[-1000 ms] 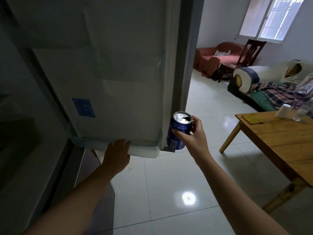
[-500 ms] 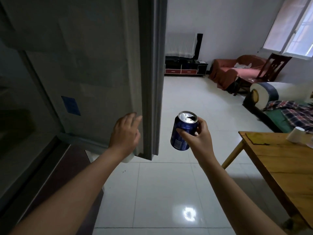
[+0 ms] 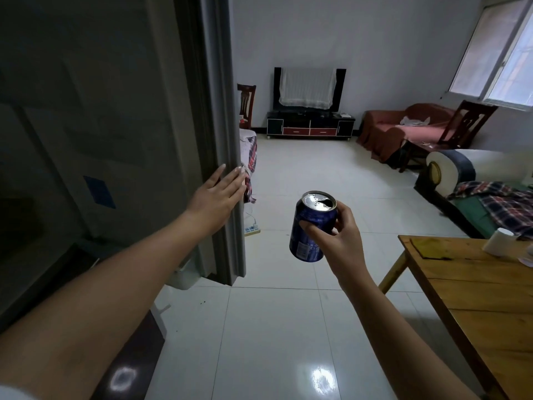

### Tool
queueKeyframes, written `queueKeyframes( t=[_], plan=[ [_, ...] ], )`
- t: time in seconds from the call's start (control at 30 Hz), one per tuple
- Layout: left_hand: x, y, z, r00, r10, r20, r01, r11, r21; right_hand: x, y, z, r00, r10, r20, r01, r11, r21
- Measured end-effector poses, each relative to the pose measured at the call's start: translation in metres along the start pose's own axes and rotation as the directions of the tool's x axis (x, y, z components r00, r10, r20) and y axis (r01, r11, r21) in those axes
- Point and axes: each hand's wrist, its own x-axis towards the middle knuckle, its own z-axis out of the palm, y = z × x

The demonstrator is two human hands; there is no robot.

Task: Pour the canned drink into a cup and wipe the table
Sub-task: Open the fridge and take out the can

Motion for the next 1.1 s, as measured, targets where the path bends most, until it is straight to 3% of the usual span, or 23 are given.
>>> queueKeyframes(
  t=[0.23, 0.4, 0.63, 0.87, 1.1],
  plan=[
    [0.017, -0.001, -0.01, 0.999, 0.019, 0.042, -0.026, 0.989, 0.148, 0.004, 0.003, -0.003, 1.0, 0.025, 0.012, -0.025, 1.0, -0.004],
    [0.017, 0.003, -0.01, 1.0, 0.005, 0.004, -0.005, 0.995, 0.095, 0.007, 0.002, 0.001, 0.999, 0.024, 0.026, -0.024, 1.0, 0.009],
    [-0.004, 0.003, 0.011, 0.984, -0.032, -0.174, 0.047, 0.995, 0.085, 0.006, 0.001, 0.019, 0.995, 0.031, 0.094, -0.034, 0.999, 0.029],
    [-0.047, -0.003, 0.019, 0.906, -0.035, -0.422, 0.068, 0.996, 0.065, -0.006, 0.001, 0.049, 0.978, 0.015, 0.209, -0.03, 0.997, 0.068],
    [-0.109, -0.009, 0.018, 0.893, -0.091, -0.44, 0.09, 0.996, -0.023, -0.03, -0.004, 0.085, 0.951, -0.018, 0.308, -0.008, 0.997, 0.082]
  ],
)
